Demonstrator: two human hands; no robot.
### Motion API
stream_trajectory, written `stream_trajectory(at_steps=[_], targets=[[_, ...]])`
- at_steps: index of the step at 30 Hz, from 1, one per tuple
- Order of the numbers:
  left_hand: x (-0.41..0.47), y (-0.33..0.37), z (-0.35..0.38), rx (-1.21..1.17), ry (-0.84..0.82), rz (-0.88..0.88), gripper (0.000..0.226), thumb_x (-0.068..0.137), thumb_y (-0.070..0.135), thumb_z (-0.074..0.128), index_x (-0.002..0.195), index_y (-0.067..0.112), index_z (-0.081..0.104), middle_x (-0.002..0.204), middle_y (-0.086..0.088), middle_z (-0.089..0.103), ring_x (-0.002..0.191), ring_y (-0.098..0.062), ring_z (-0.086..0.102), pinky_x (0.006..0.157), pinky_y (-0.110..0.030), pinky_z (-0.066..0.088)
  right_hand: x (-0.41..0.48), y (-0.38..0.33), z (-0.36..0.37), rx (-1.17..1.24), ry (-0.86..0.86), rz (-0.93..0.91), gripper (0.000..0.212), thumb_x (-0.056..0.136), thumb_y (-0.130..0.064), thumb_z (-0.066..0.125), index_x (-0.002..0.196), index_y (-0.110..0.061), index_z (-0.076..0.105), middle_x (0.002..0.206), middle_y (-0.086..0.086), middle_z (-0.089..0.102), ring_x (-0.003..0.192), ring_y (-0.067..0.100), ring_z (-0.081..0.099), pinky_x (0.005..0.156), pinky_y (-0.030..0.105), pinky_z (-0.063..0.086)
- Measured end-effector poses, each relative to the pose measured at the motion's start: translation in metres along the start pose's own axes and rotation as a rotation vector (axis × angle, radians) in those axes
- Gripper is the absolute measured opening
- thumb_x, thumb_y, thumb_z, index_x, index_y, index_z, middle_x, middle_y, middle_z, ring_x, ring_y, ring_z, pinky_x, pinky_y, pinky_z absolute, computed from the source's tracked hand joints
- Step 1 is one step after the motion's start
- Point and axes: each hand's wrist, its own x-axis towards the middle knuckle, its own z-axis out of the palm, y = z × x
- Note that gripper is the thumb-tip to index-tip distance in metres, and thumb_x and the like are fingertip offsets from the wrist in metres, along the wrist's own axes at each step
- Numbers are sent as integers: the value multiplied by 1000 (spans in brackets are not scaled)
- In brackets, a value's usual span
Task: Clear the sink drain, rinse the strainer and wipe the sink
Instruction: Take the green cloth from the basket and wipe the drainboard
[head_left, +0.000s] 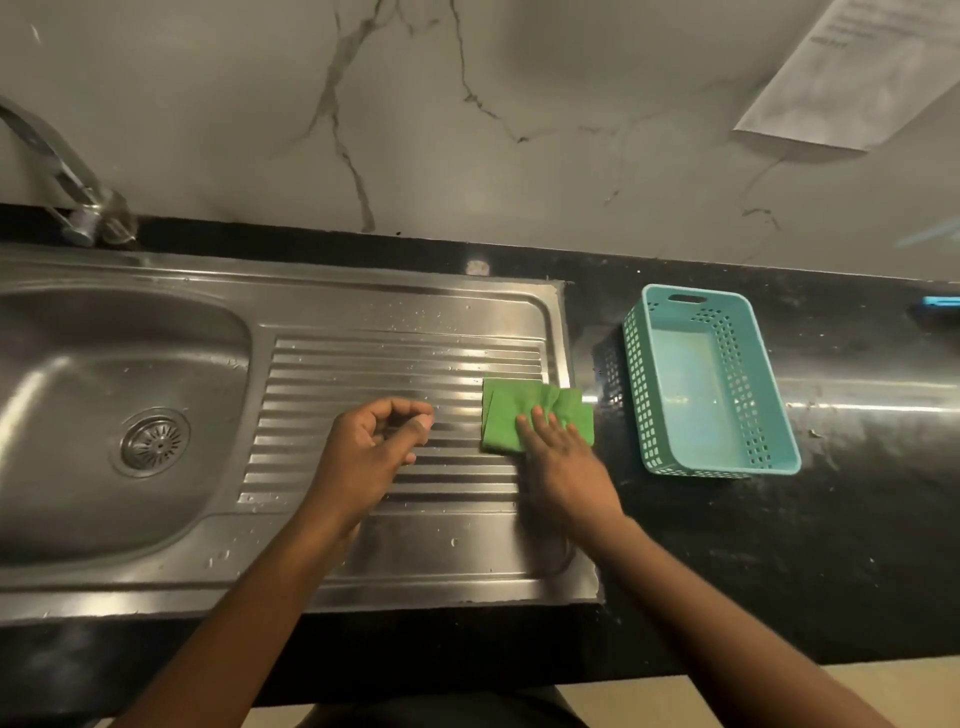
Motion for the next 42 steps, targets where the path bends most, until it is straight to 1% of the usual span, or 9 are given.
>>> stream_trajectory(at_steps=[5, 8, 11, 14, 19, 24, 27, 34, 42], targets=[[6, 6, 2, 10, -25, 8, 12, 100, 15, 72, 107, 21, 81, 107, -3, 82, 102, -20, 77, 74, -22, 62, -64, -29, -6, 39, -79, 19, 56, 108, -22, 38, 163, -20, 33, 171, 11, 30, 158, 28, 32, 130, 41, 22], [8, 5, -2, 10, -30, 9, 12, 100, 17, 73, 107, 22, 81, 106, -1, 83, 102, -21, 78, 76, -24, 62, -89, -37, -26, 84, -83, 63, 35, 105, -37, 43, 136, -28, 58, 123, 9, 75, 112, 31, 72, 92, 39, 54], [10, 3, -11, 9, -22, 1, 12, 100, 18, 73, 107, 23, 81, 105, 0, 83, 101, -20, 78, 80, -28, 63, -76, -25, -56, 427, -77, 265, 25, 107, -31, 49, 111, -19, 70, 94, 12, 78, 88, 33, 74, 79, 47, 59], [12, 1, -21, 7, -10, -9, 12, 100, 18, 73, 109, 22, 80, 105, -3, 83, 101, -19, 78, 81, -28, 63, -41, -4, -87, 714, 117, 441, 28, 105, -17, 50, 91, -5, 71, 85, 15, 75, 81, 34, 72, 76, 53, 60], [16, -2, -36, 17, 26, -12, 13, 100, 19, 73, 111, 20, 80, 105, -4, 82, 99, -18, 79, 77, -24, 63, 20, 0, -101, 333, 536, 423, 40, 104, -43, 46, 84, -14, 65, 69, 6, 69, 62, 29, 64, 58, 39, 53], [21, -6, -53, 25, 48, -17, 13, 100, 19, 72, 111, 20, 80, 105, -3, 82, 98, -17, 79, 77, -25, 64, 71, -26, -54, 224, 243, 178, 36, 101, -35, 57, 129, -13, 61, 125, 12, 66, 112, 32, 66, 85, 38, 54], [24, -9, -63, 16, 56, -25, 13, 100, 18, 73, 111, 21, 80, 104, -1, 83, 97, -17, 79, 76, -24, 63, 84, -33, -21, 149, -12, 146, 63, 106, -36, 46, 163, -15, 29, 169, 18, 29, 157, 40, 26, 126, 55, 27], [33, -10, -88, 1, 76, -27, 14, 100, 18, 72, 110, 23, 80, 108, -1, 83, 98, -17, 79, 78, -27, 62, 94, -109, 13, 267, 136, 335, 63, 111, -32, 28, 169, -16, 10, 175, 16, 1, 162, 37, -4, 131, 56, 1], [43, 8, -117, -21, 124, 34, 13, 100, 12, 71, 110, 17, 78, 110, -6, 83, 98, -19, 79, 79, -30, 60, 128, -252, 27, 214, -99, -90, 72, 106, -30, 40, 169, -17, 7, 176, 12, -4, 162, 33, -11, 131, 54, -3]])
